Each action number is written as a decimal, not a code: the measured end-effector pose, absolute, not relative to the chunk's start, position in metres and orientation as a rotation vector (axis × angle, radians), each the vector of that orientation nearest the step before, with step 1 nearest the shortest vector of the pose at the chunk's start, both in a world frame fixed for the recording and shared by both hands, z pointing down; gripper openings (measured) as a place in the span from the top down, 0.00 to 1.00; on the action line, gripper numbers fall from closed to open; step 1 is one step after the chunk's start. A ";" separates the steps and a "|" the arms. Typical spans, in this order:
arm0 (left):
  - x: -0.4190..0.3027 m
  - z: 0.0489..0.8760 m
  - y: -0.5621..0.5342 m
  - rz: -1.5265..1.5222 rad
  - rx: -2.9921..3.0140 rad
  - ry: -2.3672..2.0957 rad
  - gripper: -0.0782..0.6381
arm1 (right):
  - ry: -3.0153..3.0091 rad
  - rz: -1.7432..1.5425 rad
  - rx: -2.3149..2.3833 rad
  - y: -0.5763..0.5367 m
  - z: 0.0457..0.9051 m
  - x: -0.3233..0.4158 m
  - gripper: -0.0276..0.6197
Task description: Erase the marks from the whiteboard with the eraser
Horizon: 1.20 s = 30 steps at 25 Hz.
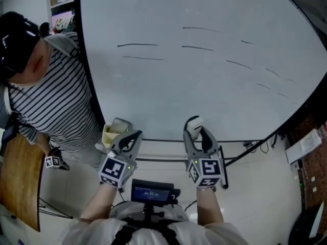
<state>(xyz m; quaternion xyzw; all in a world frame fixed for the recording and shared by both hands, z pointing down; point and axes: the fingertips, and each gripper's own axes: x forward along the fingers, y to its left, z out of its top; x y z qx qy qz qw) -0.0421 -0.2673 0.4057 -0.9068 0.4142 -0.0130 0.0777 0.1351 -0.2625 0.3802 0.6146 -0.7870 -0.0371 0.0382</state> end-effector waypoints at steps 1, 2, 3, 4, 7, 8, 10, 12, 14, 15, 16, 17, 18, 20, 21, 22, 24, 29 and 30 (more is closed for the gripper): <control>-0.036 0.406 -0.261 -0.041 -2.716 1.254 0.88 | -2.418 -0.077 1.873 -0.256 0.392 0.141 0.58; -0.030 0.408 -0.254 -0.039 -2.717 1.267 0.88 | -2.414 -0.051 1.859 -0.249 0.403 0.147 0.58; -0.023 0.410 -0.247 -0.037 -2.716 1.278 0.88 | -2.407 -0.033 1.842 -0.242 0.414 0.154 0.58; -0.015 0.413 -0.239 -0.039 -2.715 1.287 0.88 | -2.402 -0.017 1.822 -0.234 0.423 0.159 0.58; 0.009 0.424 -0.211 -0.053 -2.724 1.330 0.88 | -2.418 0.051 1.768 -0.204 0.441 0.174 0.58; 0.018 0.429 -0.201 -0.058 -2.726 1.336 0.88 | -2.429 0.067 1.755 -0.193 0.443 0.180 0.58; 0.035 0.436 -0.182 -0.058 -2.734 1.361 0.88 | -2.447 0.079 1.730 -0.171 0.446 0.193 0.58; 0.052 0.442 -0.162 -0.061 -2.741 1.395 0.88 | -2.457 0.081 1.702 -0.149 0.449 0.206 0.58; 0.066 0.452 -0.142 -0.087 -2.744 1.416 0.88 | -2.462 0.091 1.676 -0.128 0.454 0.217 0.58; 0.072 0.456 -0.132 -0.096 -2.754 1.435 0.88 | -2.462 0.100 1.668 -0.119 0.457 0.222 0.58; 0.078 0.459 -0.124 -0.102 -2.765 1.452 0.88 | -2.460 0.109 1.664 -0.111 0.460 0.228 0.58; 0.082 0.461 -0.115 -0.109 -2.774 1.462 0.88 | -2.459 0.118 1.663 -0.103 0.461 0.233 0.58; 0.086 0.462 -0.107 -0.117 -2.778 1.461 0.88 | -2.459 0.127 1.663 -0.095 0.462 0.237 0.57; 0.091 0.459 -0.091 -0.127 -2.768 1.428 0.88 | -2.467 0.143 1.664 -0.081 0.462 0.242 0.57; 0.093 0.456 -0.084 -0.129 -2.759 1.406 0.88 | -2.471 0.148 1.665 -0.074 0.462 0.243 0.57; 0.095 0.451 -0.077 -0.130 -2.751 1.390 0.88 | -2.476 0.153 1.667 -0.068 0.462 0.244 0.57; 0.096 0.442 -0.071 -0.126 -2.742 1.377 0.88 | -2.484 0.163 1.676 -0.059 0.461 0.246 0.57; 0.089 0.430 -0.066 -0.108 -2.752 1.408 0.88 | -2.503 0.160 1.722 -0.044 0.448 0.246 0.57; 0.088 0.430 -0.064 -0.108 -2.756 1.405 0.88 | -2.506 0.156 1.728 -0.042 0.444 0.245 0.57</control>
